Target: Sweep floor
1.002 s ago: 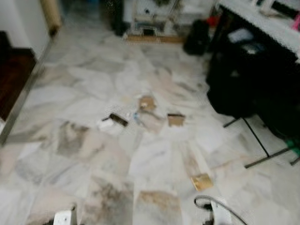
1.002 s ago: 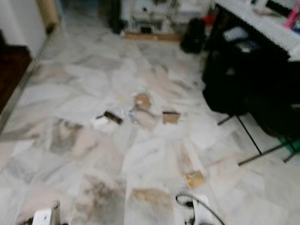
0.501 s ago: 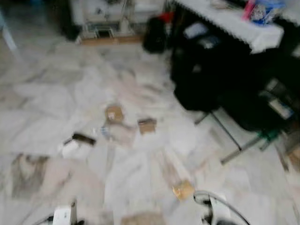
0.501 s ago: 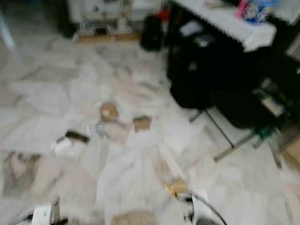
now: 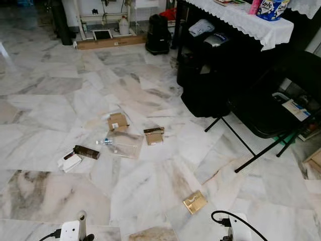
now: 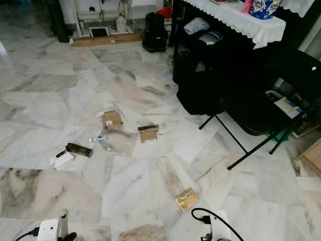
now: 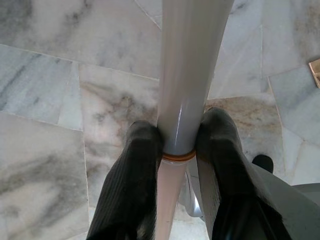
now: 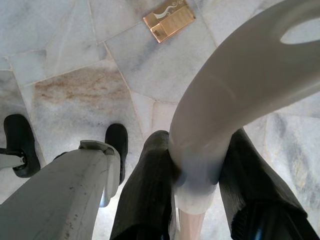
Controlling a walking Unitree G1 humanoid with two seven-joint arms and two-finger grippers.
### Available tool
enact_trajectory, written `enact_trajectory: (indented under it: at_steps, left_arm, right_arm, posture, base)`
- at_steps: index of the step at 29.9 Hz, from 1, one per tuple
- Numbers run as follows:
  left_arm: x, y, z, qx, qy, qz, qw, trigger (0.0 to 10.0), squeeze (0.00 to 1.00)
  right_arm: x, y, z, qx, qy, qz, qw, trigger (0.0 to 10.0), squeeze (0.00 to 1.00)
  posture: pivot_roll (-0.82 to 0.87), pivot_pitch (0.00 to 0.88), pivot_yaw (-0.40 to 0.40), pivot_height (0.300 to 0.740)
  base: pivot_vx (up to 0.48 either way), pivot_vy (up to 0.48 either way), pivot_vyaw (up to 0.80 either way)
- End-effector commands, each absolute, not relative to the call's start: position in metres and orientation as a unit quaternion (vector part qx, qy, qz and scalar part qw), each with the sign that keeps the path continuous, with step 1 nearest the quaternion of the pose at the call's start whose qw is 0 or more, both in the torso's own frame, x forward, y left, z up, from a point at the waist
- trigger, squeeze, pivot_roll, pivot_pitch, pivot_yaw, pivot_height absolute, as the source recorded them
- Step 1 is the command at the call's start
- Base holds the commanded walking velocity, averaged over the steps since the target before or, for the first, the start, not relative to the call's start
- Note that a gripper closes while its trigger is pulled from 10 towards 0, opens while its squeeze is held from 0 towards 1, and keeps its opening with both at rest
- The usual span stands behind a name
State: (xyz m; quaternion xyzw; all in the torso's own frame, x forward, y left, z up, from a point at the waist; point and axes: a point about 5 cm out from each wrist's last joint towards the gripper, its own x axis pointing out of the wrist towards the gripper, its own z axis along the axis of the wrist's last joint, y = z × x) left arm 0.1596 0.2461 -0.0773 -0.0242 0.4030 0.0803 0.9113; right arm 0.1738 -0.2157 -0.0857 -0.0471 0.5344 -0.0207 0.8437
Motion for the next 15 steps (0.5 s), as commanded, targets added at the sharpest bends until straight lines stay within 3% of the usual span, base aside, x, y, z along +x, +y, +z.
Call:
enact_trajectory:
  at_steps: [1, 5, 15]
  left_arm:
    - [0.0896, 0.2894, -0.0826, 0.035, 0.459, 0.078, 0.884, 10.0, 0.00]
    - [0.0898, 0.2894, -0.0825, 0.036, 0.459, 0.077, 0.884, 10.0, 0.00]
    - [0.0899, 0.2887, -0.0826, 0.036, 0.458, 0.072, 0.885, 10.0, 0.00]
  right_arm:
    - [0.1869, -0.1898, -0.0802, -0.007, 0.439, 0.030, 0.898, 10.0, 0.00]
    - [0.1860, -0.1915, -0.0806, -0.010, 0.441, 0.024, 0.897, 10.0, 0.00]
    - [0.1842, -0.1940, -0.0810, -0.014, 0.442, 0.024, 0.897, 10.0, 0.00]
  posture:
    - [-0.07, 0.243, -0.032, 0.740]
    - [-0.07, 0.245, -0.032, 0.740]
    - [-0.07, 0.248, -0.034, 0.740]
  base:
    - [0.000, -0.458, 0.00]
    - [0.000, -0.458, 0.50]
    - [0.000, -0.456, 0.00]
